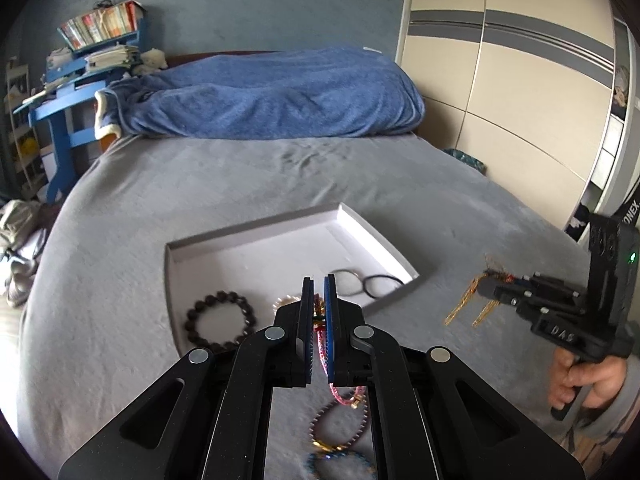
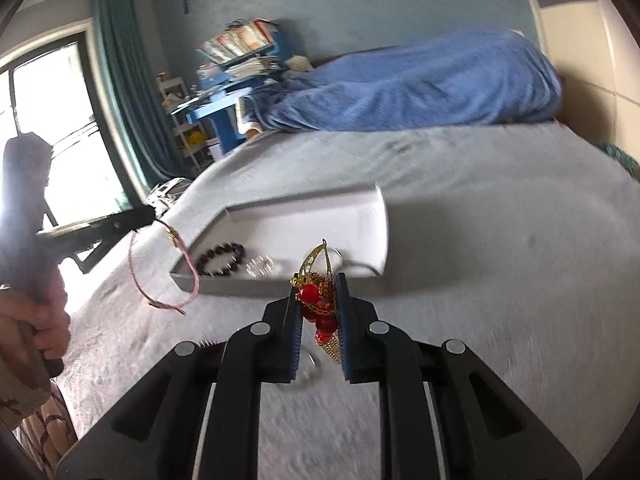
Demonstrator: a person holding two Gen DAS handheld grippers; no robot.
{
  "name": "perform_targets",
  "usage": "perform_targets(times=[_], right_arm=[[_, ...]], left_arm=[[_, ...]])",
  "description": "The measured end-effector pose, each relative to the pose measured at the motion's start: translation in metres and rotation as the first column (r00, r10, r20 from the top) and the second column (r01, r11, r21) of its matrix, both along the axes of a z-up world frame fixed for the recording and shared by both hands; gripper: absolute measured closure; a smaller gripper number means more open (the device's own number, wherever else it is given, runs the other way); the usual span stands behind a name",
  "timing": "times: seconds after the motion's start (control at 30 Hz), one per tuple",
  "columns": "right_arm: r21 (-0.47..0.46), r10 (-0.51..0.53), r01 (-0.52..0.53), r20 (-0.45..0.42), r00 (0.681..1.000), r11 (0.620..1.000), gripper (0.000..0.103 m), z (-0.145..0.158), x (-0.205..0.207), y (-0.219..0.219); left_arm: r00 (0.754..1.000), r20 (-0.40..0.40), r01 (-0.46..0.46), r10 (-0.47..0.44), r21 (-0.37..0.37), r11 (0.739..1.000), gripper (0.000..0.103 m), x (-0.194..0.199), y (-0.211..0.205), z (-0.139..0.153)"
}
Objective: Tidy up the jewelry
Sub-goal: 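Carry the pink cord bracelet and red-beaded chain into the grey tray and open both tools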
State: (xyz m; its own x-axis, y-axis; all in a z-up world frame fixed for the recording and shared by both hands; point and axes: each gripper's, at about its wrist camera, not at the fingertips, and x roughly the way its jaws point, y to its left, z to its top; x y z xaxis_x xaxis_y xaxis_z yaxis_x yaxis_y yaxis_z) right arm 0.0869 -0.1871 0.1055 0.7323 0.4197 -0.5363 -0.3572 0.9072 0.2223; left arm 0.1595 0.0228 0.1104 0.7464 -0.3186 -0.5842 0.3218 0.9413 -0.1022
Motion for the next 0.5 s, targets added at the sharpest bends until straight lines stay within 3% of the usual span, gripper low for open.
perform_targets(times=[0.2, 0.5], right_arm=[[-0.008, 0.072, -0.072, 0.035, 0.997, 0.997, 0.088, 0.036, 0.039, 0.026], [-0.026, 0.123, -0.123, -0.019, 0.992, 0.992, 0.088, 0.042, 0.111, 0.058]], left_arm=[[1.000, 0.016, 0.003, -0.003, 0.001, 1.000, 0.098, 0.023, 0.007, 0.013], [1.000, 0.013, 0.011, -0.011, 0.007, 1.000, 0.098, 0.082, 0.007, 0.026]])
